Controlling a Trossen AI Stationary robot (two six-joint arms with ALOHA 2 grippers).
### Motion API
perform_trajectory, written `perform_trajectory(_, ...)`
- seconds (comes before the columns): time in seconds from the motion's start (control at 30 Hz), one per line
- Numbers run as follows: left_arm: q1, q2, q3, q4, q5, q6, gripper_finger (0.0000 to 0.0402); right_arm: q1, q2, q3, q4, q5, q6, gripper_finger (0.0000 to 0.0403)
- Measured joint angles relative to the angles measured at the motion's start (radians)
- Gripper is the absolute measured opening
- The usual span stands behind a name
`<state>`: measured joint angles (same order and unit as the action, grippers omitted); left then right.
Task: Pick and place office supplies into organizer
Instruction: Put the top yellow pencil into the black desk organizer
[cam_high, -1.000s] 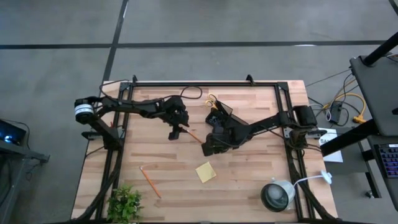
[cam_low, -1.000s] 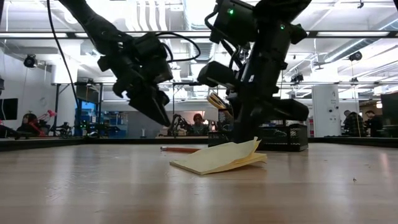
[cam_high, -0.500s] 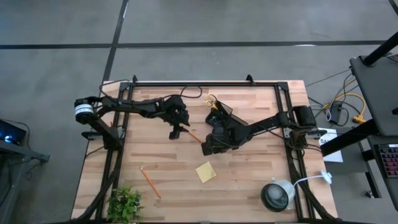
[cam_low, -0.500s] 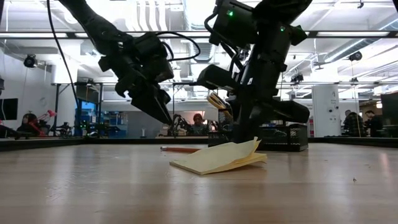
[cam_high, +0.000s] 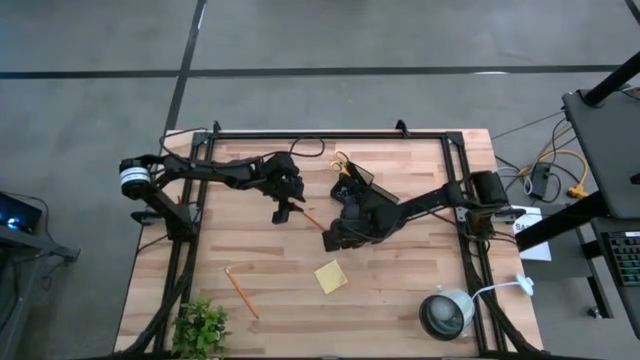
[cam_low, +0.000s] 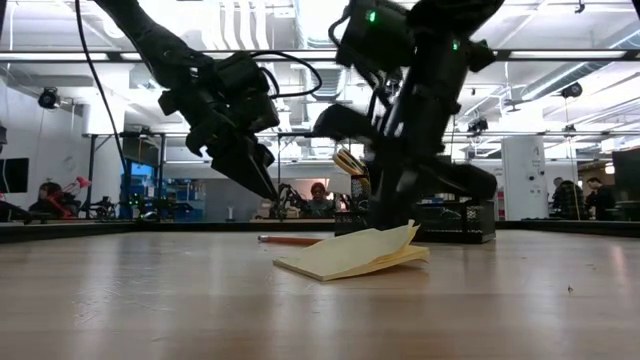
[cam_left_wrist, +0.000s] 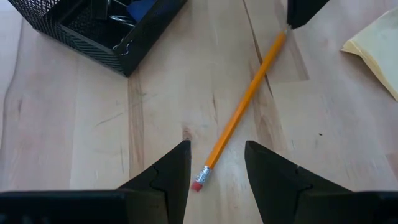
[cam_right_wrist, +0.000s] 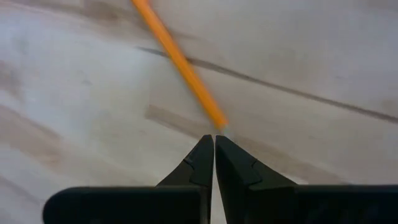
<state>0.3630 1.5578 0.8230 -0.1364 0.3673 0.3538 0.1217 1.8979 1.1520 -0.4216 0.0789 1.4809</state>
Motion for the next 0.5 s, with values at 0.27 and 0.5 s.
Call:
perform_trajectory(0.27,0.003,0.0,0.0,-0.002,0.0,-0.001,0.0136,0.007,0.022,0.0,0.006,0.002,0.001,0.0008)
perform_trajectory(0.5,0.004,0.0,-0.001,-0.002,0.0,-0.003,0.0136,0.007,0.02,0.0,0.008,0.003,-0.01,0.0009)
